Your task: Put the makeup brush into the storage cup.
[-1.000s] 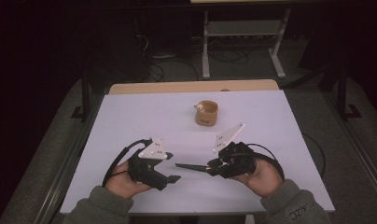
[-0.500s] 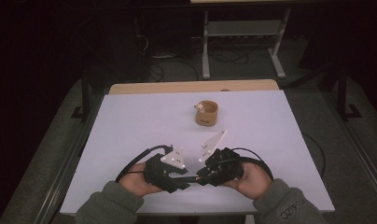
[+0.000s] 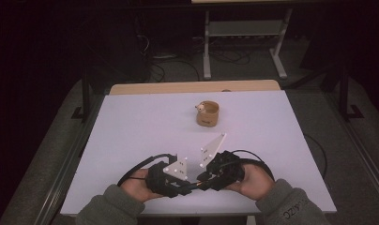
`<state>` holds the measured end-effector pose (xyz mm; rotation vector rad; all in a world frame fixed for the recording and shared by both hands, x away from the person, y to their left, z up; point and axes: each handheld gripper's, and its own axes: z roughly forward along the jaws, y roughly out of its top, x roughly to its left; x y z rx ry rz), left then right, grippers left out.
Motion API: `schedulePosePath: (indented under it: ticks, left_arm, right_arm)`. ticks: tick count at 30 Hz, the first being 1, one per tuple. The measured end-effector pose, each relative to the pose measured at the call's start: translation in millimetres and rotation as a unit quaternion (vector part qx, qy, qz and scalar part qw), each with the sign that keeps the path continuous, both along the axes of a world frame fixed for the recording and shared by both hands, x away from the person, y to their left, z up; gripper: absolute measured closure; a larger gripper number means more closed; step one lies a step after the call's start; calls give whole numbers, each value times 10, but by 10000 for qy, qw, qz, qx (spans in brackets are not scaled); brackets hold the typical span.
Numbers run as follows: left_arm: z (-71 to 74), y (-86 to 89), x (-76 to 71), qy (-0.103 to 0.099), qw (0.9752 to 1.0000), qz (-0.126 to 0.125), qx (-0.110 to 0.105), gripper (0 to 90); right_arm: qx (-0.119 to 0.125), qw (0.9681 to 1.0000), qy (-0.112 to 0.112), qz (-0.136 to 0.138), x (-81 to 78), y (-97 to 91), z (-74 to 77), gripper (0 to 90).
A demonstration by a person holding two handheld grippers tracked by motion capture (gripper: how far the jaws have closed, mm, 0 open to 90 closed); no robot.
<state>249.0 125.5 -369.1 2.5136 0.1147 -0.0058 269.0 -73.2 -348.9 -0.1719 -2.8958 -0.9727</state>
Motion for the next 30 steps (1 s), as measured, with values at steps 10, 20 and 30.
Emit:
schedulePosePath:
  ticks: [10,20,30]
  left_arm:
    - [-6,239,82,-44,9973,651,-350,757]
    - [73,285,120,32,9889,935,-1157,756]
    - [21,160,137,61,9878,943,-1235,754]
  right_arm:
    - [1094,9866,364,-1152,116,-485,-130,390]
    - [1910,9677,807,-1434,157,-516,-268,418]
    - [2549,9508,1166,-1320,202,-458,-193,613]
